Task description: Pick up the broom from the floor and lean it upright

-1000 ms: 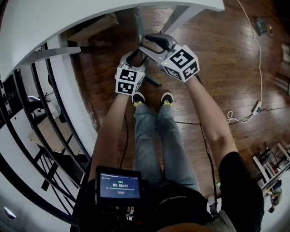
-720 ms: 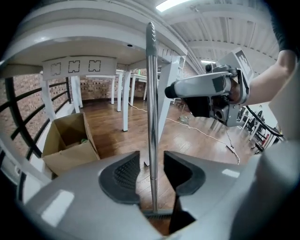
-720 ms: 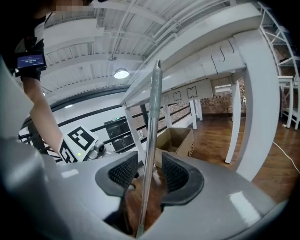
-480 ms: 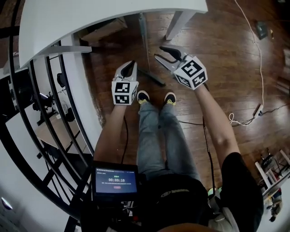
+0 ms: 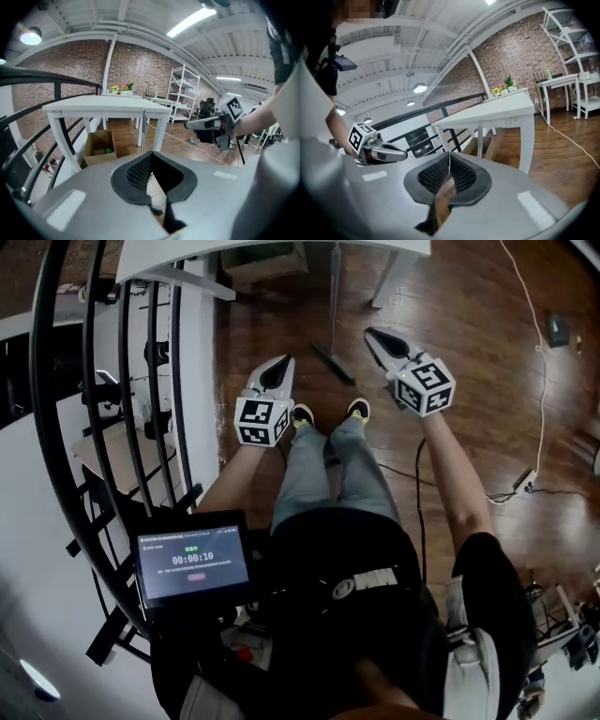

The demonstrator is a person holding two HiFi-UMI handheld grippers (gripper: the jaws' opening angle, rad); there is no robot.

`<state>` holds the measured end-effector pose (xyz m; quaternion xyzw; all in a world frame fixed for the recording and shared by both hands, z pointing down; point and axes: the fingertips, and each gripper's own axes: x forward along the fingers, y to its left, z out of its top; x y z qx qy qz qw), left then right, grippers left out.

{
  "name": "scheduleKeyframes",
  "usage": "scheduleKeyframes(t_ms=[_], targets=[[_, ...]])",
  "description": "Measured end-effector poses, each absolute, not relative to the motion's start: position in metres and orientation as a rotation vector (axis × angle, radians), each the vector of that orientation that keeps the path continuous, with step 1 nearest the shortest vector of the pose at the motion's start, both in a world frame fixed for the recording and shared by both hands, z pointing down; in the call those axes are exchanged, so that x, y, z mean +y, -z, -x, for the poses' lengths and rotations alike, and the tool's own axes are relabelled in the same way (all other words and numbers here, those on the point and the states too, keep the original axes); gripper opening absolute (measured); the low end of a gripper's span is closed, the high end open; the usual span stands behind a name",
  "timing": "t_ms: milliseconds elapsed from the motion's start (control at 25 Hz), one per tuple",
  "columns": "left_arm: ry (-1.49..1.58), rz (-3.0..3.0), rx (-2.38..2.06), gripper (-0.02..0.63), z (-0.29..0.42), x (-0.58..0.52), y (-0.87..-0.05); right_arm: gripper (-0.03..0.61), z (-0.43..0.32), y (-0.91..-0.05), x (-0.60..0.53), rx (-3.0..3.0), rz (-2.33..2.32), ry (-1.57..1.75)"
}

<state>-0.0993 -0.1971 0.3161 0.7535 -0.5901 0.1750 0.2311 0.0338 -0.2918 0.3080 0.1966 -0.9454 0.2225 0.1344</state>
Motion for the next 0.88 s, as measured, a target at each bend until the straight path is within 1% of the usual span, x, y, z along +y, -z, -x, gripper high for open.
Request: scheduleKeyframes(t_ms=[40, 200, 320, 440, 520, 680, 760, 880], targets=[[-0.473, -2.088, -1.639, 0.015, 0.098, -0.191, -0.3, 0.003, -0.038, -0.297, -0.288, -2.741, -0.597, -0.642], [-0.432, -2.155, -1.684, 0.015, 0.1, -0.165, -0.253, 0.003, -0.05, -0.269, -0.258, -2.724, -0.695, -0.674], [-0.423, -2.225, -1.706, 0.015, 0.11, -0.12, -0.226, 0.003, -0.047, -0.25, -0.198, -2.722, -0.734, -0.709], [-0.348, -2.266, -1.737, 0.015, 0.121, -0.059, -0.196, 0.003, -0.04, -0.233, -0.123, -2.732, -0.757, -0.71], [-0.304, -2.285, -1.747, 0.017, 0.123, -0.032, -0.186, 0.003, -0.036, -0.231, -0.092, -2.744, -0.764, -0.69], [-0.278, -2.282, -1.743, 0.015, 0.112, -0.015, -0.185, 0.003, -0.039, -0.229, -0.076, -2.759, -0.756, -0.644], [-0.255, -2.277, -1.747, 0.015, 0.108, 0.023, -0.171, 0.003, -0.034, -0.207, -0.041, -2.785, -0.743, -0.595], [-0.204, -2.307, -1.755, 0.015, 0.102, 0.115, -0.133, 0.003, -0.017, -0.151, 0.049, -2.855, -0.692, -0.498]])
